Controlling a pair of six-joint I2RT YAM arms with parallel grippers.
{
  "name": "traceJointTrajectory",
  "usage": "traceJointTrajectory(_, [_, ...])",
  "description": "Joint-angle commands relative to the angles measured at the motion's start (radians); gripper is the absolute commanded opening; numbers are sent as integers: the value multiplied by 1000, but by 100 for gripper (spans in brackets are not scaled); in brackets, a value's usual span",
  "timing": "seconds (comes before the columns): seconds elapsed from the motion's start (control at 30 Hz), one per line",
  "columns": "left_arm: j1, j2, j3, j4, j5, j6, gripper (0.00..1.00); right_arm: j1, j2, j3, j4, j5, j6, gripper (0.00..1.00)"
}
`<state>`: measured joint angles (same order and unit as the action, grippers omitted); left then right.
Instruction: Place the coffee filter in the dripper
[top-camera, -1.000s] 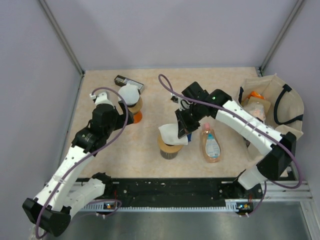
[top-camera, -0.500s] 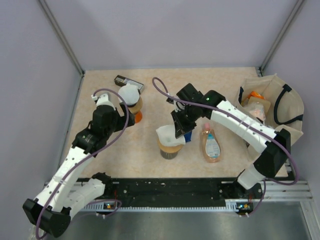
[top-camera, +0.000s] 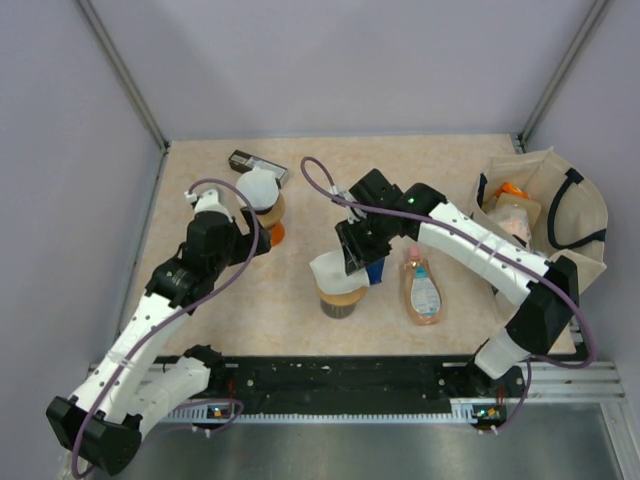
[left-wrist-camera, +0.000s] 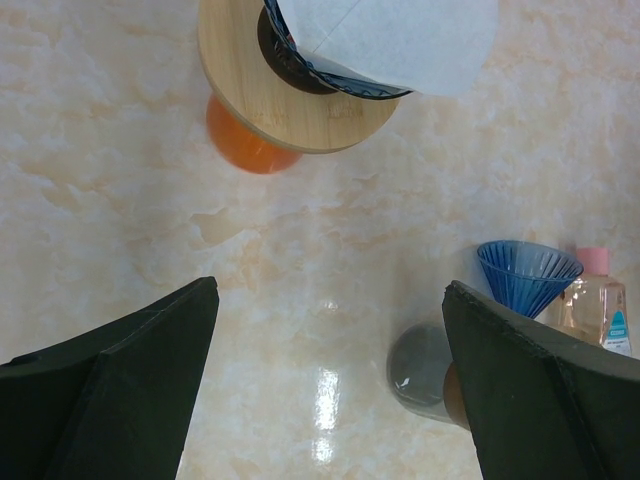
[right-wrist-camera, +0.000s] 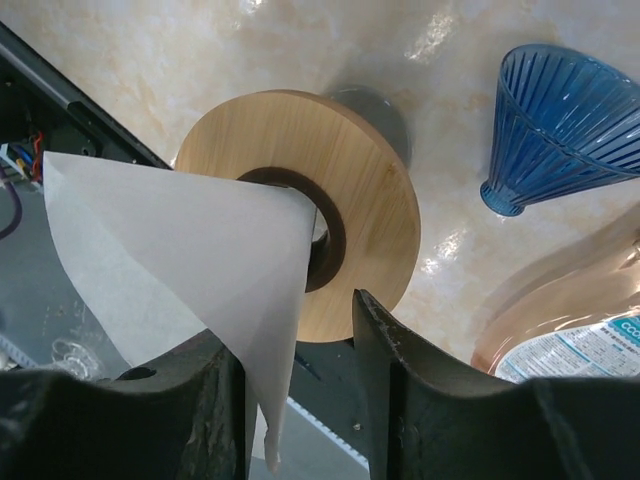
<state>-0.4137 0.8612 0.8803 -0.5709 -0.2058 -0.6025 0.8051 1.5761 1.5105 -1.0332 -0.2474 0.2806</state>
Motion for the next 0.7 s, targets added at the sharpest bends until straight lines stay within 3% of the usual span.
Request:
traceJointTrajectory(0.0, [4,-13,-7,45,8,0,99,13,-21,10,39,51,-12,42])
traceJointTrajectory(0.17, [4,-27,-7,49,-1,0,99,13,-91,28,41,123,-30,51])
traceJointTrajectory(0.43, [4,-33,-6,40,-7,0,99,16,-172,89,44,206,-67,52])
traceJointTrajectory(0.57, [4,-47,-9,28,-18,1,99,40,-197,122,61,188,-84,42])
traceJointTrajectory(0.67, [6,-67,-17,13,-33,-2,99,78,-189,126,85,143,-110,26])
